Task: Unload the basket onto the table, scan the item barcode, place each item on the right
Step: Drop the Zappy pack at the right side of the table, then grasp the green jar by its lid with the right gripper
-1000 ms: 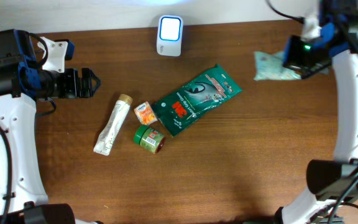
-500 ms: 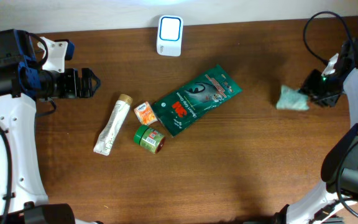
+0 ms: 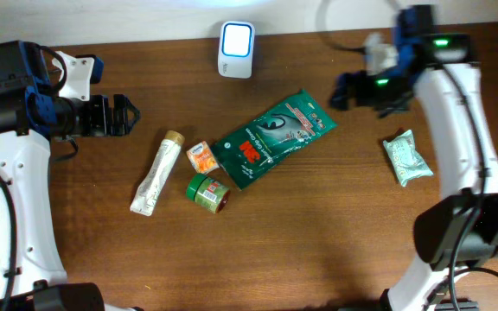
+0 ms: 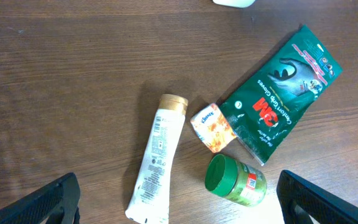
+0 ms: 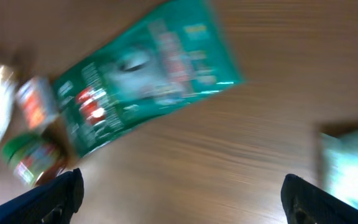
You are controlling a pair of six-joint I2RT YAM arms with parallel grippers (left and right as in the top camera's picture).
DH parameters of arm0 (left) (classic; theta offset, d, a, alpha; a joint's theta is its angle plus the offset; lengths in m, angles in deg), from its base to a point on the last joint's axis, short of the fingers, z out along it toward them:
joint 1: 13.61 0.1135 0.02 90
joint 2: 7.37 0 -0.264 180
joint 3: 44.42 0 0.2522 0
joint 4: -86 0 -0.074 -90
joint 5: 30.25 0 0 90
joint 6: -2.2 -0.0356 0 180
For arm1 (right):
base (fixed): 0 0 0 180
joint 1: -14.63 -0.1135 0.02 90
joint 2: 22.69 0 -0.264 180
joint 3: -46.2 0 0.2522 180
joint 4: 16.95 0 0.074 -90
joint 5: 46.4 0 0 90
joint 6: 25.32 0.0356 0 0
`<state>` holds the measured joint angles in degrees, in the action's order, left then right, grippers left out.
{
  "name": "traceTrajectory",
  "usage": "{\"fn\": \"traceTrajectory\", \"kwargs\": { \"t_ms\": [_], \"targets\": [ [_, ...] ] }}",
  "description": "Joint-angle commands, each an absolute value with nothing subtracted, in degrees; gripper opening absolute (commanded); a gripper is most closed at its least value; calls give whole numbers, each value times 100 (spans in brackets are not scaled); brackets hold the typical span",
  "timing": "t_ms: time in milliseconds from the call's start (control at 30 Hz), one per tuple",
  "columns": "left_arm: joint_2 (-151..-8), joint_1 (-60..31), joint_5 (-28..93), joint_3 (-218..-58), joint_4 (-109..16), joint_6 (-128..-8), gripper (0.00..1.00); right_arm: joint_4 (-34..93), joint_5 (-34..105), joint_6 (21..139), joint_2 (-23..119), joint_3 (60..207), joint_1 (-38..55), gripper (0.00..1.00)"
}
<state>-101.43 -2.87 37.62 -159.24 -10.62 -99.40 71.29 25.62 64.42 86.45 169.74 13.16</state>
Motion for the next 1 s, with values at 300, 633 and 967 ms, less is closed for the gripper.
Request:
{"fn": "traceTrajectory", "kwargs": {
  "t_ms": [300,633,967],
  "targets": [
    [-10058,-256,3703,-16011,-1064,-10034,99,6666,2846,5846,9519,16998,-1731,94],
    [-10058,-256,3681,-16011,-1241,-10032,99,6266,2886,5780,10092,16998,-2507,95],
    [-10051,1127,3438,-16337,-1302,-9297,99,6019,2879,5758,10230,16998,-2658,90]
  ]
}}
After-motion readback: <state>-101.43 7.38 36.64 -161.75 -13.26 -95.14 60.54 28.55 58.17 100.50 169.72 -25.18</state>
